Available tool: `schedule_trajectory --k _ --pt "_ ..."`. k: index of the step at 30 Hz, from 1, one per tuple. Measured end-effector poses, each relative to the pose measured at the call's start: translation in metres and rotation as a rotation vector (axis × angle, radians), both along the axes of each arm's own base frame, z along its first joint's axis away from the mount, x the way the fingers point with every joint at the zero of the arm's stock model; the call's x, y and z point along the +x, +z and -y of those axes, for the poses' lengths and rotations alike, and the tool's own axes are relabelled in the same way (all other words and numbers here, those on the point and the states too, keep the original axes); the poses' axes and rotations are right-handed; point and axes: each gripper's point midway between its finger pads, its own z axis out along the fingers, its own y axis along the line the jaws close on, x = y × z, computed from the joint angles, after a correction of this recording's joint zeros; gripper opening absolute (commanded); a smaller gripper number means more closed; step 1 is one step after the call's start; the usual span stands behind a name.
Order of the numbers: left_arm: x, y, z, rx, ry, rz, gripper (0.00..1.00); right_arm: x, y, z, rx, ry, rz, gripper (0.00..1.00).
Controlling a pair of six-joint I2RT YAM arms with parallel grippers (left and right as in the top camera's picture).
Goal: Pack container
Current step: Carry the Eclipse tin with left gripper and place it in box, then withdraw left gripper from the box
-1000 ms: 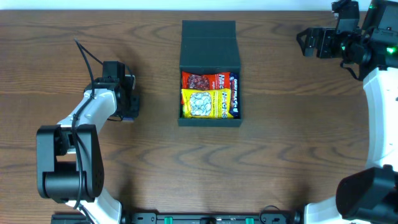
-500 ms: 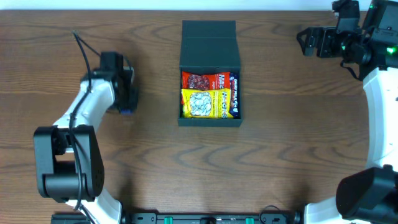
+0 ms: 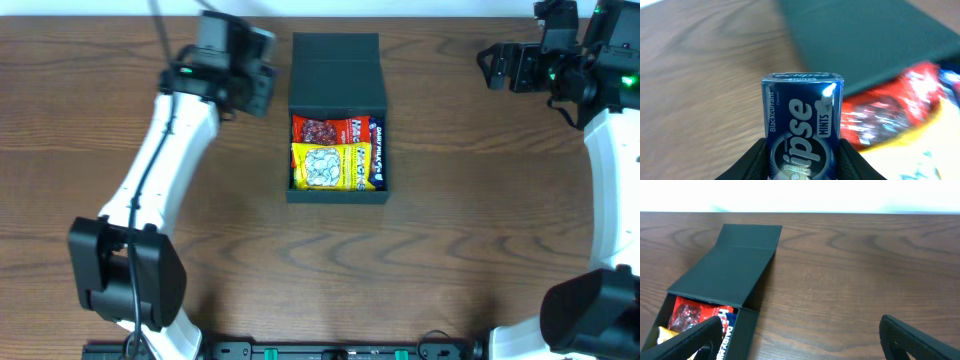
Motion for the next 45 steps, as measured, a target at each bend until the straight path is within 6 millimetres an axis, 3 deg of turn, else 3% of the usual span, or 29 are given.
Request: schedule_trajectory --k 6,11,15,22,29,30,32,33,40,45 --pt "-0.032 0.001 0.078 0.11 -0.433 0.087 0.25 0.0 0.0 0.0 0.0 0.0 0.0 0.99" --pt "-0.046 -0.004 0.104 0.215 -0.691 0.161 0.26 0.0 0.0 0.0 0.0 0.0 -0.002 0.99" --pt "-0.05 -0.021 0.114 0.274 -0.83 0.174 0.26 -0.001 -0.001 0.0 0.001 0.0 -0.003 0.99" --pt "-0.041 -0.061 0.119 0.337 -0.956 0.171 0.25 -0.002 -0.002 0.0 0.002 0.0 -0.011 0.99" --pt "-0.031 -0.073 0.124 0.352 -0.982 0.2 0.24 -0.002 -0.002 0.0 0.002 0.0 -0.011 0.99" --pt "-0.031 -0.073 0.125 0.352 -0.983 0.201 0.27 -0.002 -0.002 0.0 0.002 0.0 -0.012 0.99" --pt "-0.03 -0.072 0.125 0.354 -0.984 0.209 0.84 -0.002 -0.002 0.0 0.002 0.0 -0.012 0.99" --pt "-0.028 -0.07 0.126 0.352 -0.978 0.219 0.95 -0.002 -0.002 0.0 0.002 0.0 -0.013 0.99" --pt "0.0 -0.049 0.141 0.268 -0.814 0.318 0.95 -0.003 -0.003 -0.001 0.003 0.0 -0.019 0.99" --pt "0.009 -0.027 0.135 0.272 -0.725 0.36 0.95 -0.007 -0.007 -0.001 0.008 0.001 -0.041 0.99"
